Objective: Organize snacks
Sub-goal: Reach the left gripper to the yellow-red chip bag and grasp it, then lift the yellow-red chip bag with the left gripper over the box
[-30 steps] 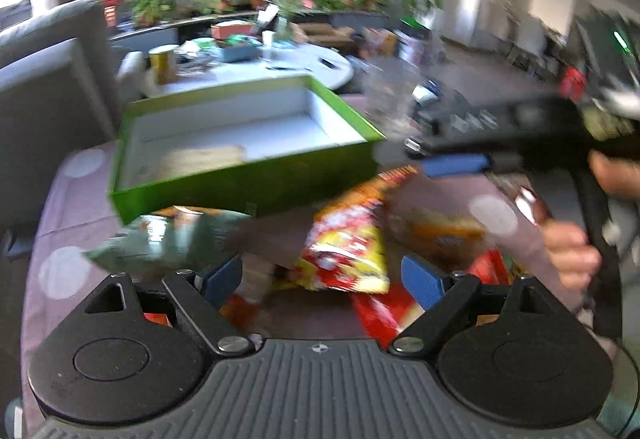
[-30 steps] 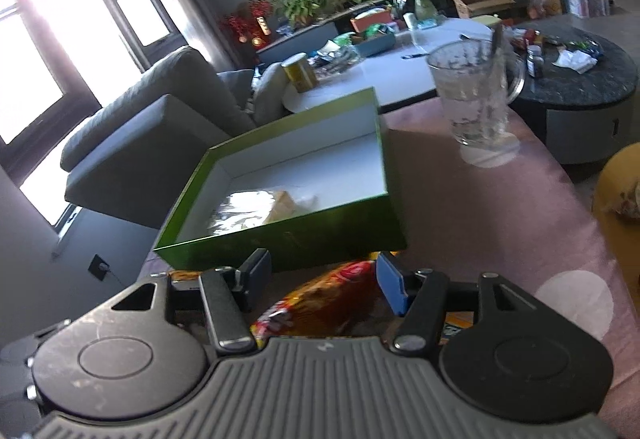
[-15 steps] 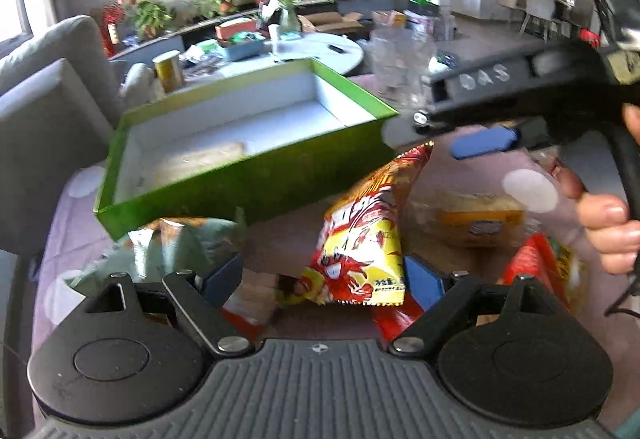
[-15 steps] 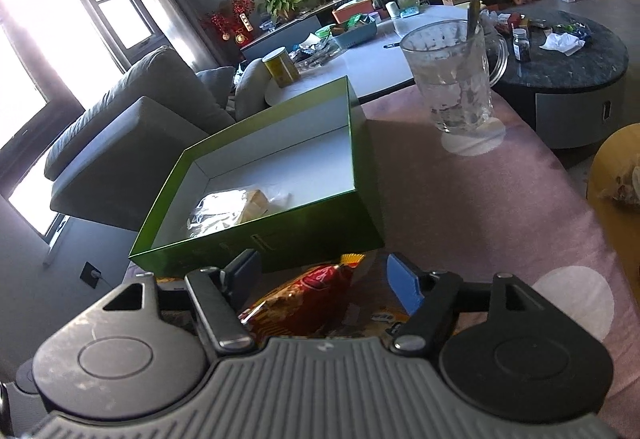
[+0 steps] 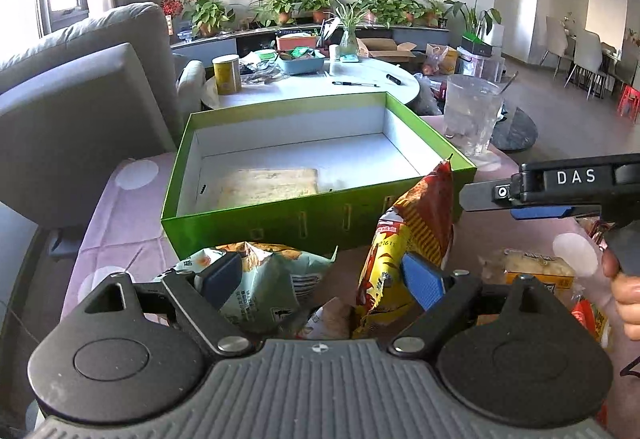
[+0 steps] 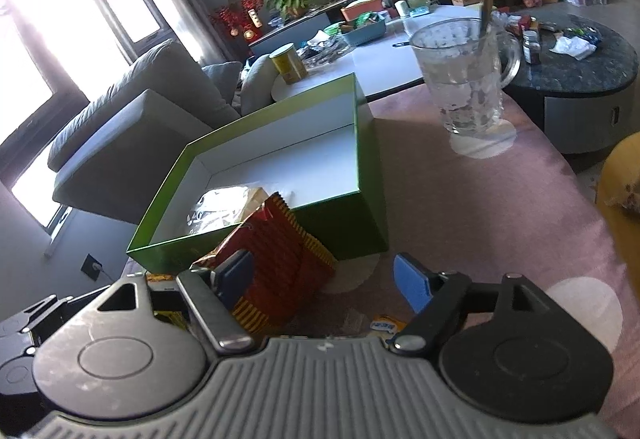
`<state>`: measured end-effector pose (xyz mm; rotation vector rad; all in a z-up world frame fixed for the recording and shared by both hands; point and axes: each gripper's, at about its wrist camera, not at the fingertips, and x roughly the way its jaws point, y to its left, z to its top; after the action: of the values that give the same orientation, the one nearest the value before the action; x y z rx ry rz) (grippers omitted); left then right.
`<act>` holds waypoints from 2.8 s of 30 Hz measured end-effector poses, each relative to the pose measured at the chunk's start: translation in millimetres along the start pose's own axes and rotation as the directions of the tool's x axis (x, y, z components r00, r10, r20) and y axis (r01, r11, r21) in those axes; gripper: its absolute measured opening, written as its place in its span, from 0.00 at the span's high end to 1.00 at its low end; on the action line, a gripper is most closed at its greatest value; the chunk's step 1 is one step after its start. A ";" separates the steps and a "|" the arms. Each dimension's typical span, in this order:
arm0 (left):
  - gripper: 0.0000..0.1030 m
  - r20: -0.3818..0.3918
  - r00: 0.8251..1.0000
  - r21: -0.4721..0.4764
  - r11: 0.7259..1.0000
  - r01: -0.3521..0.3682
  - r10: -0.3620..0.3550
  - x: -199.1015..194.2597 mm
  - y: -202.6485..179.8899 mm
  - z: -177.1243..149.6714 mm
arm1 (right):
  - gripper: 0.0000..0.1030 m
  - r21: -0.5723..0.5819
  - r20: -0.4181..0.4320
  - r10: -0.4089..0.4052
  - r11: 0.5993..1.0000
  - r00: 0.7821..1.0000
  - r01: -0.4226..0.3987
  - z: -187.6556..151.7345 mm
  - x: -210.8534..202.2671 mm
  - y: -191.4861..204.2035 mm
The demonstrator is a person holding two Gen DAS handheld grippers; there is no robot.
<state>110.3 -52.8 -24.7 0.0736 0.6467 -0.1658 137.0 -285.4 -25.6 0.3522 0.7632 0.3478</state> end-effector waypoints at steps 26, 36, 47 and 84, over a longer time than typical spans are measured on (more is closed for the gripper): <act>0.25 -0.081 0.993 0.056 0.994 0.096 -0.091 10.2 -19.2 -12.0 | 0.30 -0.167 -0.073 0.102 0.980 0.992 -0.113 5.4 46.7 17.0; 0.46 -0.100 0.989 0.040 0.992 0.115 -0.111 18.3 -17.1 -4.2 | 0.30 -0.158 -0.120 0.149 0.973 0.982 -0.167 7.6 50.0 16.2; 0.49 -0.070 0.987 0.064 0.987 0.149 -0.144 2.4 -21.8 -2.8 | 0.39 -0.169 -0.130 0.186 0.964 0.974 -0.207 -0.2 30.4 22.0; 0.74 -0.150 0.972 0.187 0.960 0.209 -0.182 3.7 -29.9 -22.2 | 0.40 -0.213 -0.105 0.112 0.968 0.988 -0.132 -1.7 35.6 22.7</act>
<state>94.8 -80.0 -45.1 0.2181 0.7671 -0.4214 155.7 -249.8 -38.5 0.1753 0.7865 0.5626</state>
